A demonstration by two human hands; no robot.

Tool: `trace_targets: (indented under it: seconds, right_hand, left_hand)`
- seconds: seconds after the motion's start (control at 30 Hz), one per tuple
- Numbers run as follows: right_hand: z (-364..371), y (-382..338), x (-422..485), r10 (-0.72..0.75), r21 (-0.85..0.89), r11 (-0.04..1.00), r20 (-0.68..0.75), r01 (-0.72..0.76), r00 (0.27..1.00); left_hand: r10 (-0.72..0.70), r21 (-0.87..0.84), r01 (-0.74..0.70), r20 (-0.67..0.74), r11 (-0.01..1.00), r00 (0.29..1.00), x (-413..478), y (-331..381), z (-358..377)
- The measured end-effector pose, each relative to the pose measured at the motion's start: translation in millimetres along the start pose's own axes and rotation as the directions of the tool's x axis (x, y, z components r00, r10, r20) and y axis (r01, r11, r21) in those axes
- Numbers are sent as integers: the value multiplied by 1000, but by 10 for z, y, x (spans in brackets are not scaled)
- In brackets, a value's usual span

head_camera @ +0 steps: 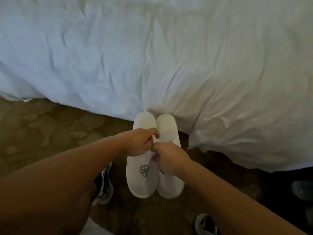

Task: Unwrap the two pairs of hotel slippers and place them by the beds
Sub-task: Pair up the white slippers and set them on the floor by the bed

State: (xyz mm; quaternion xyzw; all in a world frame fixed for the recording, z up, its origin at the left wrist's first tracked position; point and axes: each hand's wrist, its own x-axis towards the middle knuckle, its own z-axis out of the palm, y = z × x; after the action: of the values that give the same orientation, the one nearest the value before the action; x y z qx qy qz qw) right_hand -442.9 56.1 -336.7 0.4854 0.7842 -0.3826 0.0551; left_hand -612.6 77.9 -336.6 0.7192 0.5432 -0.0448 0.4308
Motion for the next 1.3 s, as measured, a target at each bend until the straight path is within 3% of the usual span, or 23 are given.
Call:
trace_targets:
  seconds: [0.17, 0.33, 0.5, 0.73, 1.1, 1.3]
  right_hand:
    - [403, 327, 341, 100, 96, 990, 42, -104, 994]
    - [811, 678, 805, 186, 180, 962, 113, -204, 976]
    - [1155, 962, 1145, 197, 226, 949, 118, -220, 973]
    - [1471, 1457, 1576, 200, 307, 925, 103, -222, 974]
    - [1716, 2006, 2049, 358, 325, 861, 164, -393, 919]
    - [1732, 2049, 2128, 334, 369, 848, 185, -381, 924]
  left_hand:
    - [-16, -17, 19, 161, 1000, 987, 155, -356, 360]
    - [-125, 360, 38, 224, 932, 967, 656, -709, 622]
    - [-168, 458, 4, 318, 889, 933, 1108, -969, 843]
    - [-155, 371, 43, 277, 927, 948, 1728, -1439, 1006]
    - [-178, 498, 40, 233, 866, 956, 2153, -1964, 1217]
    - [-165, 539, 14, 234, 842, 958, 2202, -1987, 1216]
